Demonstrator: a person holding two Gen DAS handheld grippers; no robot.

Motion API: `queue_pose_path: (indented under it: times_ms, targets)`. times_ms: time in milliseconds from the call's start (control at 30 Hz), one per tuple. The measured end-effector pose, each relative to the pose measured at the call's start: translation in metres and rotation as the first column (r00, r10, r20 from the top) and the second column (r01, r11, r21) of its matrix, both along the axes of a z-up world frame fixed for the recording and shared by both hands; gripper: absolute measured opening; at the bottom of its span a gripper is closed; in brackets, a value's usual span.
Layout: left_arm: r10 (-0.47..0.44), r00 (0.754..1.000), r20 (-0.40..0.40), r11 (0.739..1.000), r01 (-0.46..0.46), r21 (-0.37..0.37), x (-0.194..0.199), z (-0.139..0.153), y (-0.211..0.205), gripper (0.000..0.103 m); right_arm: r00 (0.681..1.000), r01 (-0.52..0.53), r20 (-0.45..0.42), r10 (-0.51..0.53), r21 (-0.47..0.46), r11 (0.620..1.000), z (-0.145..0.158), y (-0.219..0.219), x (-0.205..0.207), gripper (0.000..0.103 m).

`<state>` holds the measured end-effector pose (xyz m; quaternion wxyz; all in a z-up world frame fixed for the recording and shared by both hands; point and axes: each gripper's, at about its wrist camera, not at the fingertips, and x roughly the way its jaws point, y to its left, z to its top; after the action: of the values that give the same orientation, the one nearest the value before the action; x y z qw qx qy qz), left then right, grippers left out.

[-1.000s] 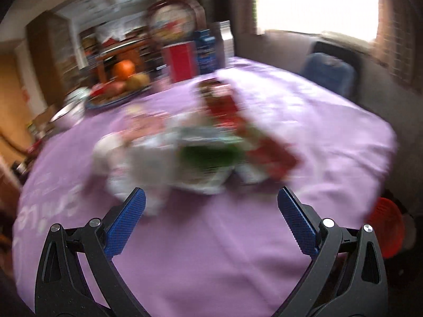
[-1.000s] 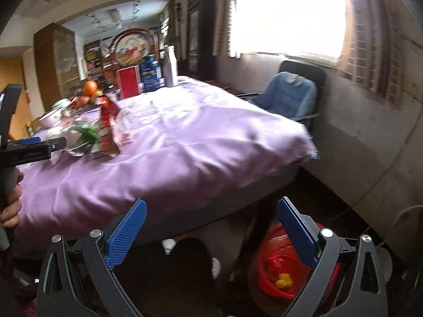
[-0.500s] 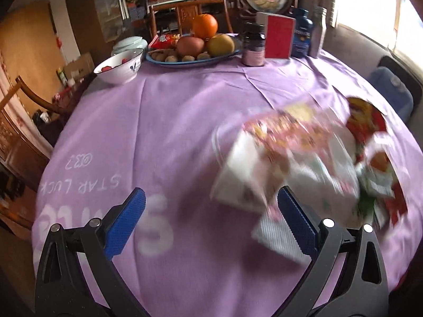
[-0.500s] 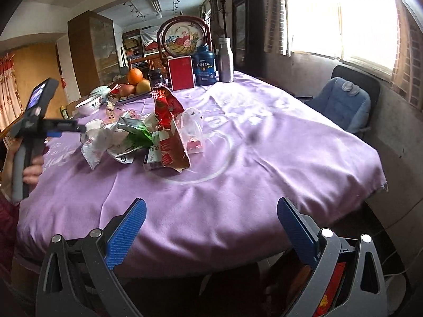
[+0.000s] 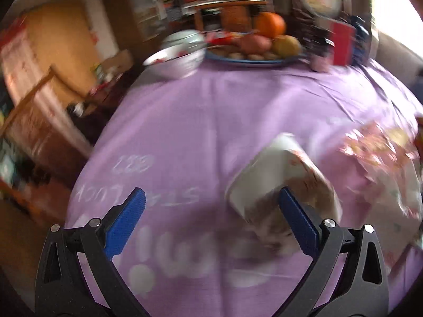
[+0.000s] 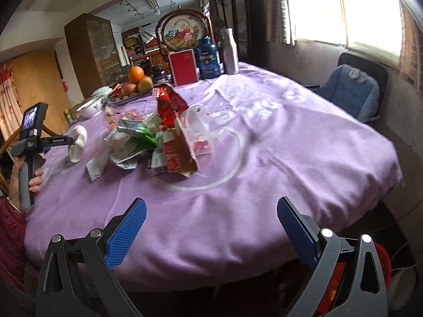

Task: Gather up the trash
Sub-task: 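Return to the table and grasp the white paper cup with the left tool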

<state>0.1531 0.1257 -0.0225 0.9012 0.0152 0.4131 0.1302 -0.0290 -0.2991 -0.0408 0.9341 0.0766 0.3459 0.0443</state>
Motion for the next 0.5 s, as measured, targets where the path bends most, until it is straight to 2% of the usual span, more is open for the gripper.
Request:
queue_pose_path:
  times_ms: [67, 133, 200, 267, 400, 500]
  targets:
    - [0.005, 1.0, 0.013, 0.996, -0.004, -0.085, -0.002, 0.005, 0.011, 0.097, 1.0, -0.016, -0.006, 0.016, 0.026, 1.0, -0.002, 0.002, 0.002, 0.097]
    - [-0.036, 0.998, 0.048, 0.986, 0.044, -0.162, -0.007, 0.013, 0.009, 0.097, 1.0, -0.026, -0.012, 0.026, 0.033, 0.999, -0.004, 0.005, 0.003, 0.097]
    - [-0.081, 0.994, 0.069, 0.98, 0.092, -0.177, -0.01, 0.016, -0.001, 0.097, 1.0, -0.026, -0.014, 0.026, 0.023, 0.999, -0.004, 0.008, 0.003, 0.097]
    - [-0.132, 0.99, 0.054, 0.978, 0.139, -0.154, -0.01, 0.013, -0.017, 0.097, 1.0, -0.025, -0.01, 0.026, 0.03, 0.999, -0.004, 0.008, 0.002, 0.097]
    - [-0.182, 0.983, -0.029, 0.981, 0.179, -0.077, -0.003, -0.007, -0.042, 0.097, 1.0, -0.026, -0.01, 0.026, 0.045, 0.999, -0.005, 0.006, 0.002, 0.097]
    - [-0.22, 0.967, -0.129, 0.975, 0.22, -0.017, 0.009, -0.031, -0.058, 0.097, 1.0, -0.024, -0.012, 0.025, 0.059, 0.998, -0.007, 0.004, 0.002, 0.097]
